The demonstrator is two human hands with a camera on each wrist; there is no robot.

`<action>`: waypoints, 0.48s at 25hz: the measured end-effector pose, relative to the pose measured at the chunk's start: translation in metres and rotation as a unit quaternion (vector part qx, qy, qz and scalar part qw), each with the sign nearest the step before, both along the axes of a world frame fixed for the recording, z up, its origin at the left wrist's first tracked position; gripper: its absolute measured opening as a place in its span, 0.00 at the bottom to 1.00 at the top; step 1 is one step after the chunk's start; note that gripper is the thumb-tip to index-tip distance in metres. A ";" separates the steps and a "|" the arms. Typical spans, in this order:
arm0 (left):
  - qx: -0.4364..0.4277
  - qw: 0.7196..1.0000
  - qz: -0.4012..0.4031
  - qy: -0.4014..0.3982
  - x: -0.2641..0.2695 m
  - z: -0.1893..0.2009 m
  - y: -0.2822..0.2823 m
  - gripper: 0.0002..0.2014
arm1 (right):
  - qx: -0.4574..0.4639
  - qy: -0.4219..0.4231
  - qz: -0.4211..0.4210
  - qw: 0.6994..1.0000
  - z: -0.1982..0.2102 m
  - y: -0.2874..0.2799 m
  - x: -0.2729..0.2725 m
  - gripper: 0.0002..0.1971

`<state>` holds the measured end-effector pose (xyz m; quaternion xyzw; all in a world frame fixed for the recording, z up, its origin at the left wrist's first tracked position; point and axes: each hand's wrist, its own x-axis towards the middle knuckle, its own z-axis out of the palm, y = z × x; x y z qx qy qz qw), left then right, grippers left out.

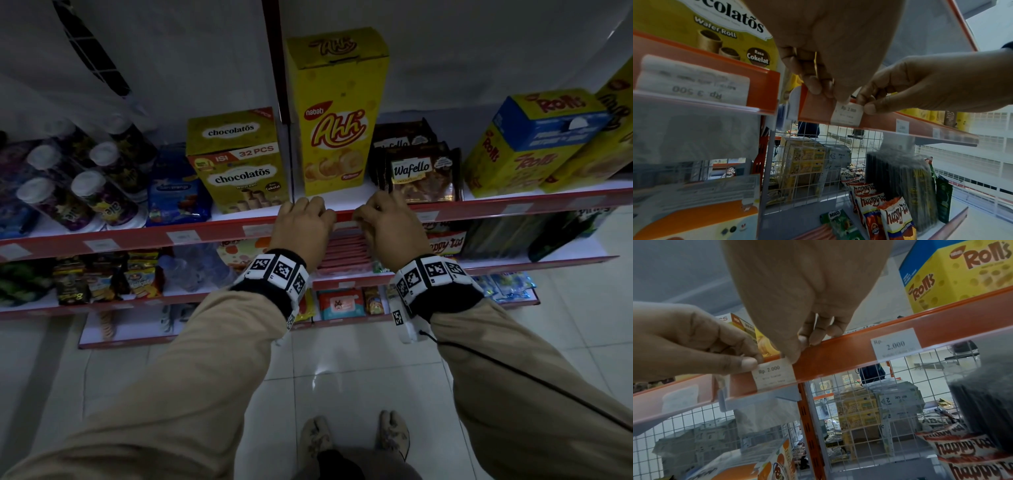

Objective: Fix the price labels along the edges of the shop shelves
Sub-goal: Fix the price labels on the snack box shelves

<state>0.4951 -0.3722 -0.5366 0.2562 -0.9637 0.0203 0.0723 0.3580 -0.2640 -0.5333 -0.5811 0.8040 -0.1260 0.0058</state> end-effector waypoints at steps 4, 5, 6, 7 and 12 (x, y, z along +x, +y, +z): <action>-0.002 1.000 0.003 -0.005 0.000 -0.003 0.000 0.10 | -0.023 -0.008 0.008 1.000 0.000 0.002 0.000 0.10; 0.000 1.000 0.004 -0.006 0.000 -0.003 0.000 0.10 | -0.018 -0.010 0.006 1.000 0.000 0.002 0.000 0.10; 0.001 1.000 0.004 -0.006 0.000 -0.003 0.000 0.09 | -0.008 -0.009 0.004 1.000 0.000 0.002 0.000 0.10; 0.001 1.000 0.003 -0.006 0.000 -0.003 0.000 0.09 | 0.002 -0.006 0.002 1.000 0.001 0.002 0.000 0.10; 0.002 1.000 0.002 0.009 0.002 -0.002 0.000 0.11 | 0.003 -0.023 0.004 1.000 0.002 0.003 -0.003 0.13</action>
